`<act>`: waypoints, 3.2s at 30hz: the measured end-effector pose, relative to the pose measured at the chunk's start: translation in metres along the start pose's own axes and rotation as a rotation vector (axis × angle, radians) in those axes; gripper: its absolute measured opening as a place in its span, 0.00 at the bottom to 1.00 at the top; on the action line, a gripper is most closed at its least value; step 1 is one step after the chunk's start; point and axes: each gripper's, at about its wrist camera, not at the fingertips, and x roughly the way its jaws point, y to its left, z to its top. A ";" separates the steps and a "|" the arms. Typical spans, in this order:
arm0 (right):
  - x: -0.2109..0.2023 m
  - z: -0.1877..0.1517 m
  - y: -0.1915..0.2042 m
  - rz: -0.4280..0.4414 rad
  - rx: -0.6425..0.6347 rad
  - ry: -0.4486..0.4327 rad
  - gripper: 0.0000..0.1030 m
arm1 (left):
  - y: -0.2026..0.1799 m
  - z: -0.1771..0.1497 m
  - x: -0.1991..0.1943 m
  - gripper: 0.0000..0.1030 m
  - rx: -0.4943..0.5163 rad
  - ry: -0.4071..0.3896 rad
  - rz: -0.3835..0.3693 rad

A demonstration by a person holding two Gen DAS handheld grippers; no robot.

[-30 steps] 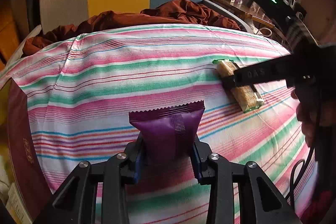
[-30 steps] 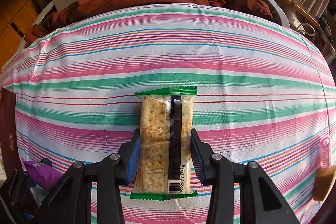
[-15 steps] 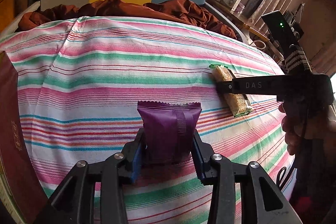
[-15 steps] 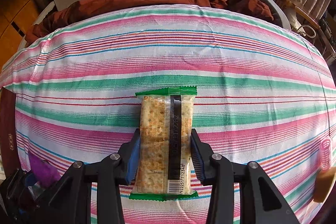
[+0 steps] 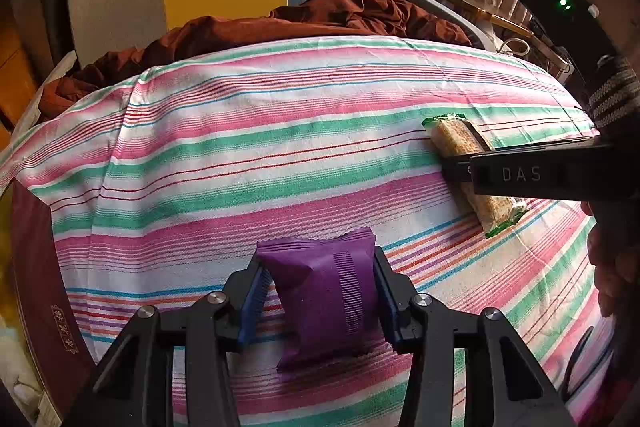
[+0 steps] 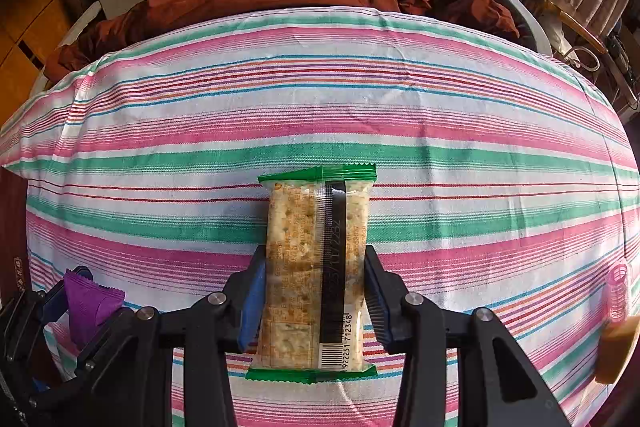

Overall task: Organize objects
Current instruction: 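Lift the purple packet with the left gripper toward the tray while the right holds the granola bar, then lower the purple packet into the gold tray and open the left gripper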

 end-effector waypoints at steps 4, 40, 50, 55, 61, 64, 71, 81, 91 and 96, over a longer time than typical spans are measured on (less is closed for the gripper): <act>0.001 0.000 0.002 -0.003 -0.012 -0.003 0.43 | -0.001 -0.008 -0.001 0.45 0.022 -0.049 0.009; -0.003 -0.013 0.039 0.048 -0.139 -0.061 0.42 | 0.008 -0.029 -0.055 0.40 0.002 -0.140 0.031; -0.009 -0.032 0.083 0.104 -0.276 -0.081 0.42 | 0.044 -0.052 -0.127 0.41 -0.029 -0.233 0.118; -0.009 -0.034 0.087 0.091 -0.281 -0.086 0.42 | 0.071 -0.065 -0.149 0.41 -0.056 -0.244 0.162; -0.010 -0.041 0.093 0.060 -0.286 -0.085 0.41 | 0.125 -0.089 -0.166 0.41 -0.168 -0.222 0.180; -0.011 -0.043 0.097 0.051 -0.285 -0.082 0.41 | 0.164 -0.107 -0.178 0.41 -0.277 -0.221 0.184; -0.013 -0.052 0.101 0.027 -0.275 -0.082 0.41 | 0.255 -0.156 -0.218 0.41 -0.534 -0.269 0.180; -0.013 -0.053 0.107 -0.011 -0.251 -0.080 0.41 | 0.303 -0.164 -0.215 0.42 -0.607 -0.287 0.173; -0.018 -0.065 0.110 -0.012 -0.213 -0.077 0.40 | 0.324 -0.153 -0.194 0.56 -0.615 -0.239 0.202; -0.022 -0.066 0.115 0.011 -0.205 -0.082 0.40 | 0.315 -0.168 -0.207 0.57 -0.612 -0.259 0.219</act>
